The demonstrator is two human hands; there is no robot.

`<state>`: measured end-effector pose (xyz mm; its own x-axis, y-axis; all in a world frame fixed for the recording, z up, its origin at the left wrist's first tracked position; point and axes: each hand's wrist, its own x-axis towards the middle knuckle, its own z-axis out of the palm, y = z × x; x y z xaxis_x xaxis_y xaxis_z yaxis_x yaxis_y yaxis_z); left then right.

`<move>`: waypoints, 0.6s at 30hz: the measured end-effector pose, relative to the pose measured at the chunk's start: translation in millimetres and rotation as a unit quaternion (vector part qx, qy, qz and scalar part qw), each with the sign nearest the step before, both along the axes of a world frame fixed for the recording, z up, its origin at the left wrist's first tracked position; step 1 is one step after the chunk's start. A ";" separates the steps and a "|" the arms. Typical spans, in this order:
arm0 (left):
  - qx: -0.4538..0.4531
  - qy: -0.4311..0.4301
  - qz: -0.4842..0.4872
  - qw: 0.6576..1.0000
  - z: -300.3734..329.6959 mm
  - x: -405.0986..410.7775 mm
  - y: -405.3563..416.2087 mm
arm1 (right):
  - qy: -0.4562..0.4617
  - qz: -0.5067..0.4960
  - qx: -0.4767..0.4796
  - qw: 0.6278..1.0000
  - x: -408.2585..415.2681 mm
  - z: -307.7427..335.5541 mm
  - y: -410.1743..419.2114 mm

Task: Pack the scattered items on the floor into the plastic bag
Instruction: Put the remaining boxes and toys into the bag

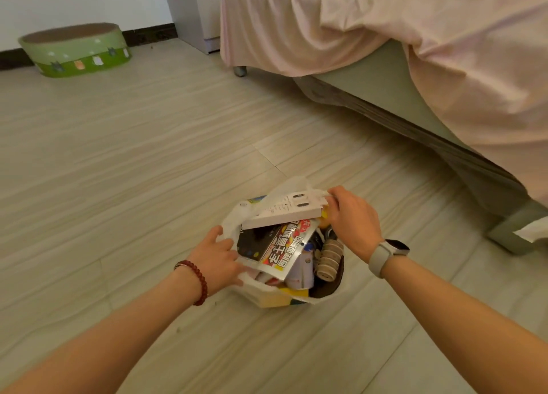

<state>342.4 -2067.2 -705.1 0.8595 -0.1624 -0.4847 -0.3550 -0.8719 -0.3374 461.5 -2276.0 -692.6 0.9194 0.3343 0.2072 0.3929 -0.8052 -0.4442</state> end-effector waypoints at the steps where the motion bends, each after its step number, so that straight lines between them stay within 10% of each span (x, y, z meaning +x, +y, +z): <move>1: -0.027 -0.017 0.007 0.999 0.8 -3.3 0.3 | -0.005 0.001 -0.004 1.000 -2.5 1.0 0.7; 8: -0.199 -0.248 0.151 0.936 14.0 -31.1 57.1 | -0.059 -0.022 0.036 0.997 -8.1 32.1 2.8; 13: -0.273 -0.336 0.359 0.827 20.6 -40.2 106.5 | -0.076 -0.054 0.166 0.982 2.2 55.6 45.2; 18: -0.280 -0.345 0.331 0.833 6.4 -54.9 106.1 | -0.067 -0.055 0.146 0.986 -13.6 42.7 59.8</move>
<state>287.5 -1961.1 -698.7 0.8929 0.4235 0.1529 0.3764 -0.8884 0.2628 447.9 -2216.3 -650.0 0.9050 0.1427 0.4008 0.3807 -0.6921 -0.6132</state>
